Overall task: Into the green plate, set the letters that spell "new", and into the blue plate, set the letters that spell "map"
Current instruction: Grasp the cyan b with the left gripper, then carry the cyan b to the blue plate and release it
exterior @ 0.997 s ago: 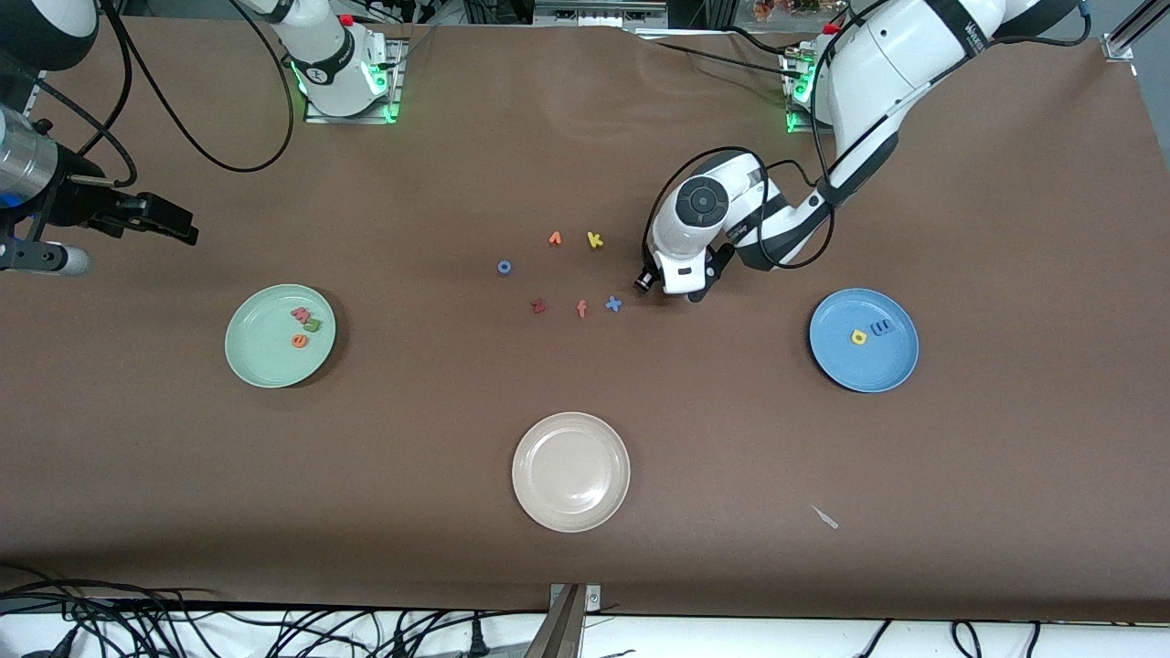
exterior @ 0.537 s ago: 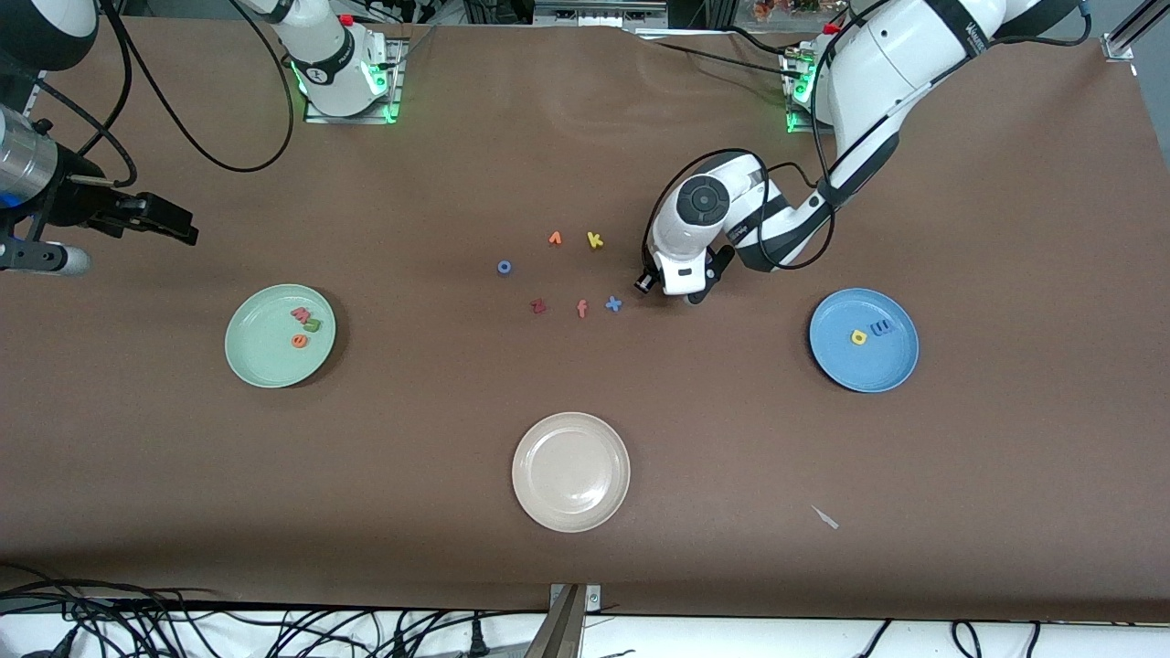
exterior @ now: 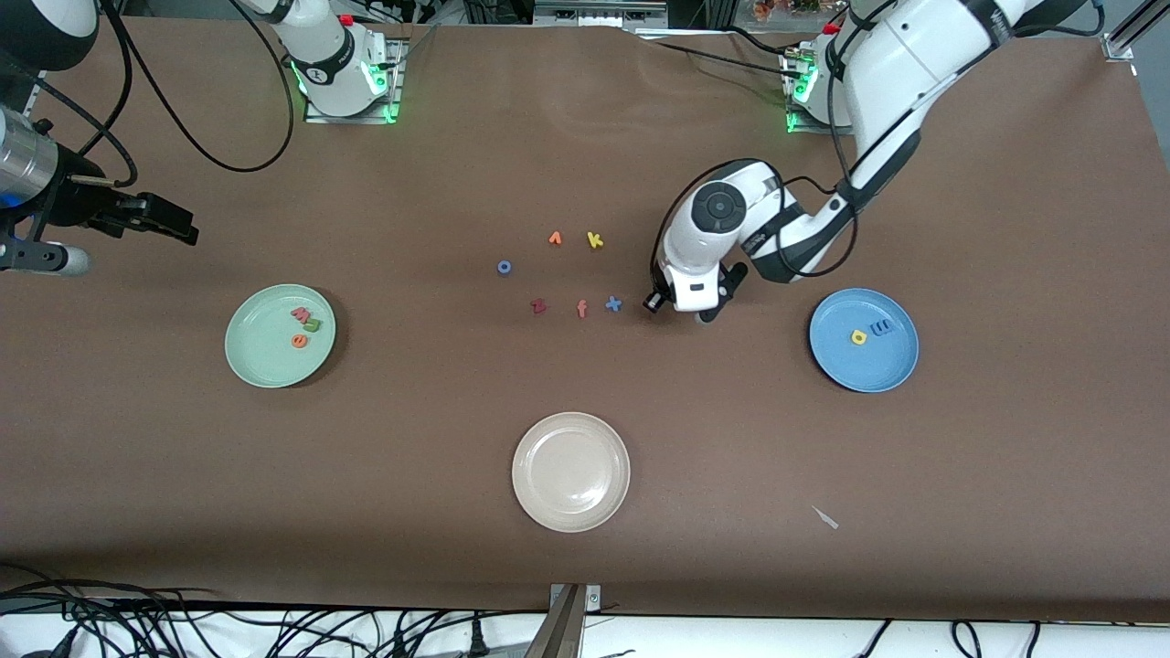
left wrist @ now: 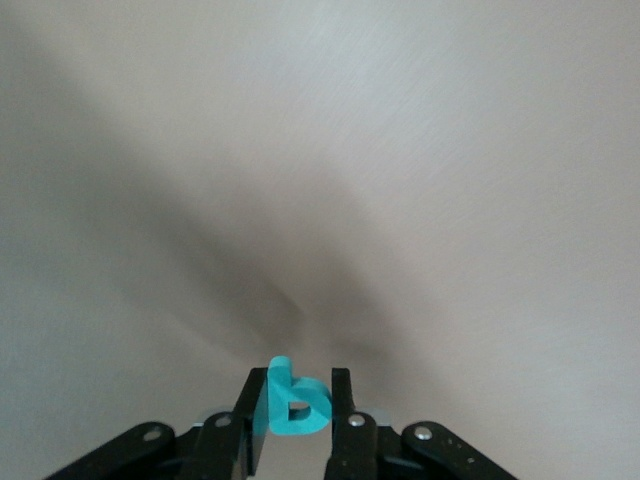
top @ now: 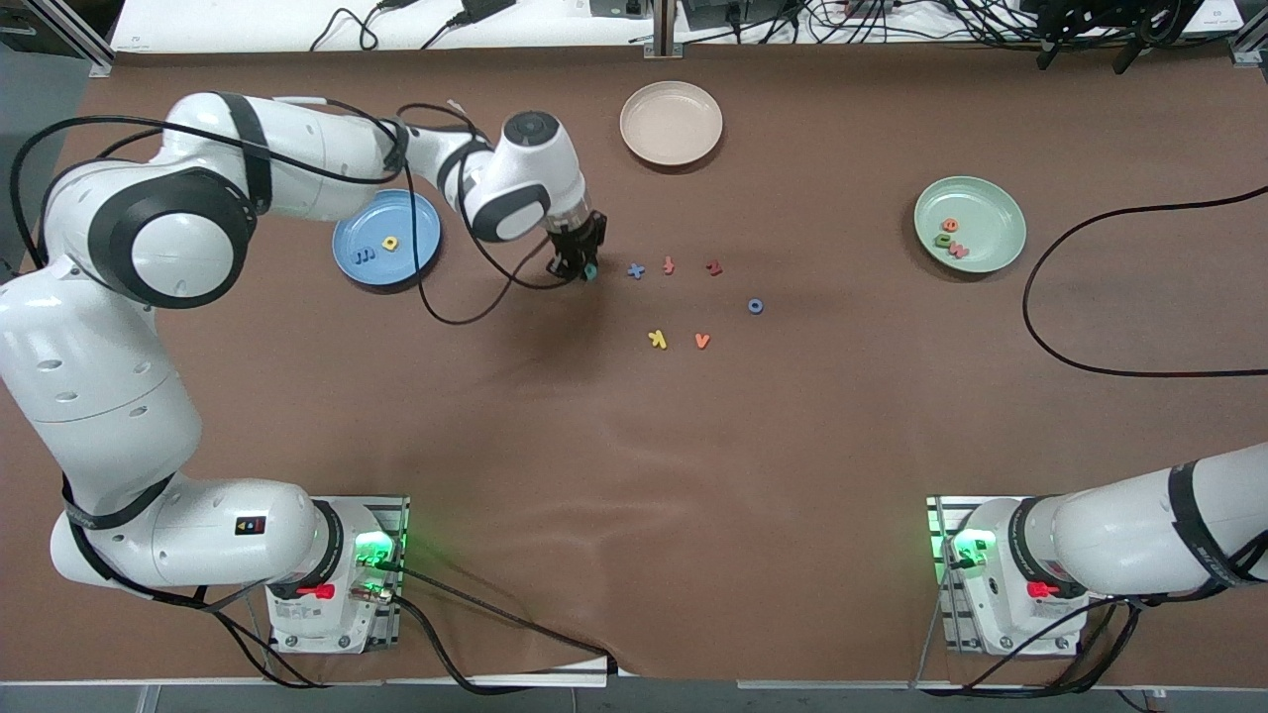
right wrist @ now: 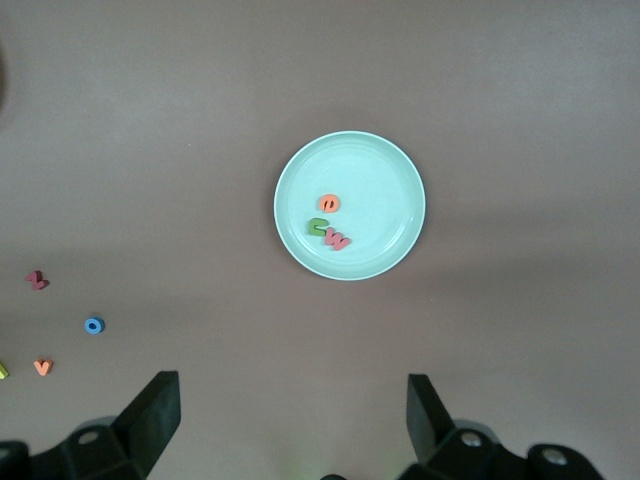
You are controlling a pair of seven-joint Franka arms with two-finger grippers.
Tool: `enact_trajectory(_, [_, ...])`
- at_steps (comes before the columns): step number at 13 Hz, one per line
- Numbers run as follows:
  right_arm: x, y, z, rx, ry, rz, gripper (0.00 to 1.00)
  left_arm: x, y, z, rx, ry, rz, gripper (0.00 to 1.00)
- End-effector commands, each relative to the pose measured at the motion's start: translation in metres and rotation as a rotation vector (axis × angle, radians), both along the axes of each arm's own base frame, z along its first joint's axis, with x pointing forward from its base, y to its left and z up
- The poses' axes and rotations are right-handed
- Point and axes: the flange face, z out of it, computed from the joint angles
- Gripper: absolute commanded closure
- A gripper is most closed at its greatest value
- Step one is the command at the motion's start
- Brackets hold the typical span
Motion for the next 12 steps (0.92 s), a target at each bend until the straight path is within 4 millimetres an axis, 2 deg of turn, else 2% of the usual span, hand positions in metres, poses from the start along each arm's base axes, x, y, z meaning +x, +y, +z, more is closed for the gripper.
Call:
enact_trajectory(1, [0.001,0.000,0.007,-0.001,0.003,-0.003,0.00,0.028,0.040,0.043,0.102,-0.035,-0.089,0.98])
enact_trajectory(3, [0.001,-0.001,0.007,-0.001,0.003,-0.003,0.00,0.051,0.088,0.056,0.142,-0.027,-0.130,0.98])
enact_trajectory(6, [0.001,-0.001,0.007,-0.001,0.003,-0.001,0.00,0.081,0.169,0.056,0.150,-0.008,-0.217,0.98])
enact_trajectory(7, [0.001,-0.001,0.007,0.000,0.003,0.002,0.00,0.086,0.198,0.053,0.159,0.022,-0.264,0.98])
enact_trajectory(10, [0.001,-0.001,0.006,0.000,0.005,0.004,0.00,0.090,0.264,0.039,0.147,0.096,-0.413,0.97])
enact_trajectory(12, [0.001,-0.002,0.006,0.001,0.004,0.003,0.00,0.091,0.293,0.020,0.110,0.127,-0.481,0.97])
